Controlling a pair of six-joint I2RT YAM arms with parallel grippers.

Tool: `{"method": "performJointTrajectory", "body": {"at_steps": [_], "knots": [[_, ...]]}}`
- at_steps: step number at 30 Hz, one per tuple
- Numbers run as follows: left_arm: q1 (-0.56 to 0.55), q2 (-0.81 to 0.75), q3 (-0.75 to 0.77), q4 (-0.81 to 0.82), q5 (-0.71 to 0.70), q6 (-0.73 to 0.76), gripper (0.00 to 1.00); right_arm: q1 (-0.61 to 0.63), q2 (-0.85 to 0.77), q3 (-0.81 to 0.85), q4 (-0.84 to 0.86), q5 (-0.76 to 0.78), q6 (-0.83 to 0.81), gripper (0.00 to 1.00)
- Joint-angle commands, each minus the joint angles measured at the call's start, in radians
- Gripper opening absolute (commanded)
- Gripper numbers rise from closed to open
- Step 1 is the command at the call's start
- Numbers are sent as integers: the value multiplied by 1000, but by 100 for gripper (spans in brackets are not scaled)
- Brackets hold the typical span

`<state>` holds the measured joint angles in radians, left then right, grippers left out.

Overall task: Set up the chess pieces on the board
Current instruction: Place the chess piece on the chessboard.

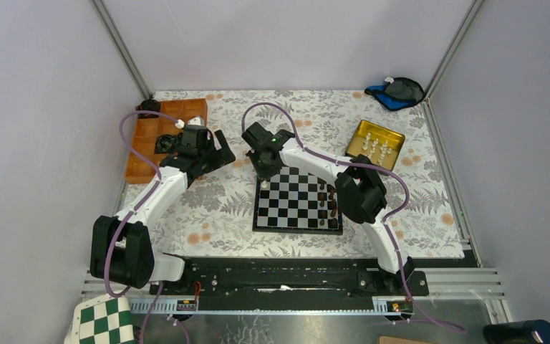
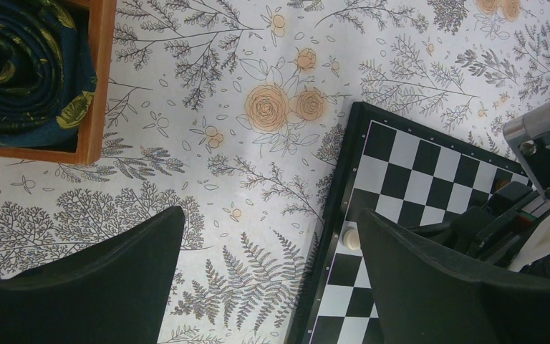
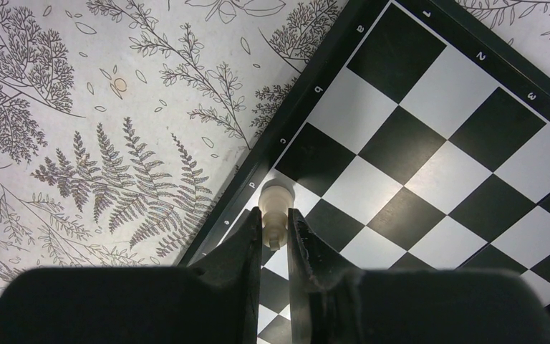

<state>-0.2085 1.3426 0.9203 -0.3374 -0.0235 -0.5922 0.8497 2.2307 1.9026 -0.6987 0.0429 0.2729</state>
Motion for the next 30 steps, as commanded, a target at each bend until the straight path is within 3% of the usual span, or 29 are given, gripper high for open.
{"method": "performJointTrajectory", "body": {"at_steps": [1,18,27,30], "knots": [[5,5,28,9,14,16,99,-9,-6,41,-17,17,-17,0],[6,1,25,6,19,16,99,-8,-23,0,-3,14,-15,0],[6,3,25,7,19,16,99,-9,-22,-3,-5,7,-15,24],[6,4,25,7,19,16,99,-8,-22,0,-4,6,-15,28]]}}
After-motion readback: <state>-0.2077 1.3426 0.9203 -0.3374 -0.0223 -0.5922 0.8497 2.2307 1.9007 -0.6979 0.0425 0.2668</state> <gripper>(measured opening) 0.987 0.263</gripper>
